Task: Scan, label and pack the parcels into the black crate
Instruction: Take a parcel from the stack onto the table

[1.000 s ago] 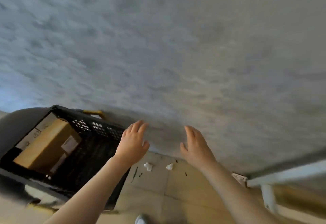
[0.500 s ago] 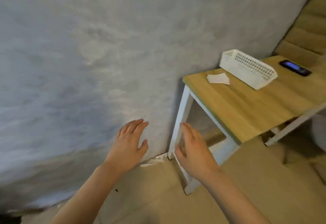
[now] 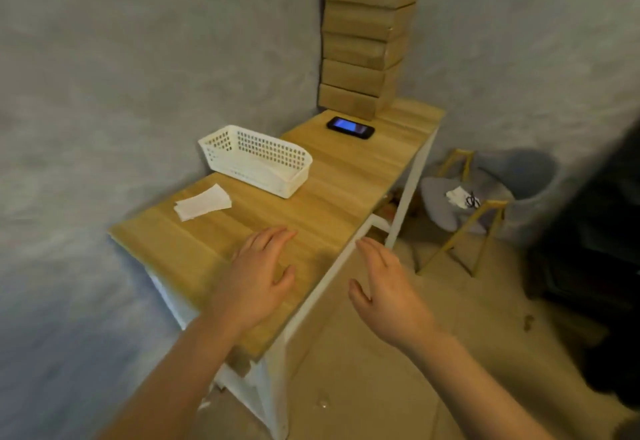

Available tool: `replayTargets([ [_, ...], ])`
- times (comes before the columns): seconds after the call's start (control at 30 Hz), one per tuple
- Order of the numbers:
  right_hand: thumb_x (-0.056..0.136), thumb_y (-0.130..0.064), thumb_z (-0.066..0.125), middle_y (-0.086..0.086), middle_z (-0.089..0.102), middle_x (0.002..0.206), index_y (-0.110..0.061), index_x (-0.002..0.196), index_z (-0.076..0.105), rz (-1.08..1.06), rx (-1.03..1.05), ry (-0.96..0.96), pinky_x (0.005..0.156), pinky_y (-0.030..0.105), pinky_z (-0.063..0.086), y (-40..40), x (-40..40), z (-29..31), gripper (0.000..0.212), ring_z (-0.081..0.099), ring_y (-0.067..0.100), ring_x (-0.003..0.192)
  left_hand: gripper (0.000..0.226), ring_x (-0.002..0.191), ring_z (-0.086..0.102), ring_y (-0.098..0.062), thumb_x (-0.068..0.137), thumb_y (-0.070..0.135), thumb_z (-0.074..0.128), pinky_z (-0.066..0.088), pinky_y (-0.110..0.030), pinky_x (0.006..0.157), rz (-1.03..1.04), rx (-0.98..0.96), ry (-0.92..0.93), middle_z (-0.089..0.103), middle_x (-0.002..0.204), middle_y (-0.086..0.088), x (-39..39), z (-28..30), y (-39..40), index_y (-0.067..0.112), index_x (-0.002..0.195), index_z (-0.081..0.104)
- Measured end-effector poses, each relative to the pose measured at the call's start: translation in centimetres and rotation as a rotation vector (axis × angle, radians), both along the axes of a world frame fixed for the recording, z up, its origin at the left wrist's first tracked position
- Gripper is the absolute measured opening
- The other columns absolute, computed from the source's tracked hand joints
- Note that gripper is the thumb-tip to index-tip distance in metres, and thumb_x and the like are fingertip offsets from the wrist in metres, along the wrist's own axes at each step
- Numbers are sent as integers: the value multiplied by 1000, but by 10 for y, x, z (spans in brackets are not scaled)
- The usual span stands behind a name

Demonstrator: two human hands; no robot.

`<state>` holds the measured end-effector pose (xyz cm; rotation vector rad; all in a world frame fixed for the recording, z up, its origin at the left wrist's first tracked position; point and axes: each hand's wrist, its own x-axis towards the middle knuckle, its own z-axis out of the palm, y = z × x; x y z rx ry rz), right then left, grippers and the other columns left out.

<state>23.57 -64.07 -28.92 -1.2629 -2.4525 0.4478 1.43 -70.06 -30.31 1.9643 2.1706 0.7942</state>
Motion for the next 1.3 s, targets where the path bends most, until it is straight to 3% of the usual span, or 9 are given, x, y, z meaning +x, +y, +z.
replayTargets([
  [0.23,97,-31,49,-1,23,158,-16,153,22,-108,-29,-11,118,25,18,119,52,-4,64,18,13,146,56,142,25,-11,96,40,50,25,-34,117,-140,-80,33,30,155,12,40,1,143,32,149,32],
  [0.37,96,-32,49,-1,25,158,-17,153,23,-131,2,2,119,26,20,188,70,1,64,19,12,146,56,142,26,-10,95,39,52,24,-33,116,-147,-77,41,31,155,11,56,11,211,31,148,35],
  [0.57,97,-33,50,-2,26,157,-17,152,24,-67,65,33,113,19,15,309,88,17,63,19,12,145,64,140,31,-10,86,56,37,33,-39,113,-71,-59,25,35,153,10,73,22,309,32,145,39],
  [0.67,98,-36,50,-3,25,158,-18,153,23,-7,80,60,115,24,20,378,97,30,64,19,12,145,59,141,29,-11,91,47,50,30,-38,115,-7,-34,10,33,154,8,82,32,359,30,146,38],
  [0.77,97,-33,50,0,26,157,-17,153,23,41,94,76,115,27,26,445,105,53,64,24,16,144,72,138,35,-15,81,59,36,32,-39,114,80,-3,-19,38,151,4,95,50,408,26,145,42],
  [0.9,97,-31,51,4,24,158,-14,153,22,114,132,82,114,29,26,525,107,90,65,34,20,140,76,140,35,-17,80,59,35,33,-41,114,184,78,-53,38,153,2,111,78,469,22,145,43],
  [1.0,96,-29,51,3,25,158,-14,153,22,132,194,137,116,28,22,581,106,118,66,24,17,144,63,142,31,-16,90,43,53,29,-36,116,208,151,-63,33,156,3,113,102,518,21,147,39],
  [1.13,97,-28,50,0,26,157,-16,152,24,132,295,211,116,30,22,652,100,155,62,21,16,144,65,145,24,-15,93,41,54,28,-37,117,207,283,-56,25,159,2,103,137,584,22,151,32],
  [1.3,95,-27,53,6,22,159,-15,151,27,102,458,314,119,39,23,732,83,196,64,19,23,146,69,148,13,-16,96,37,56,13,-29,117,203,467,7,15,162,0,88,184,665,24,154,21],
])
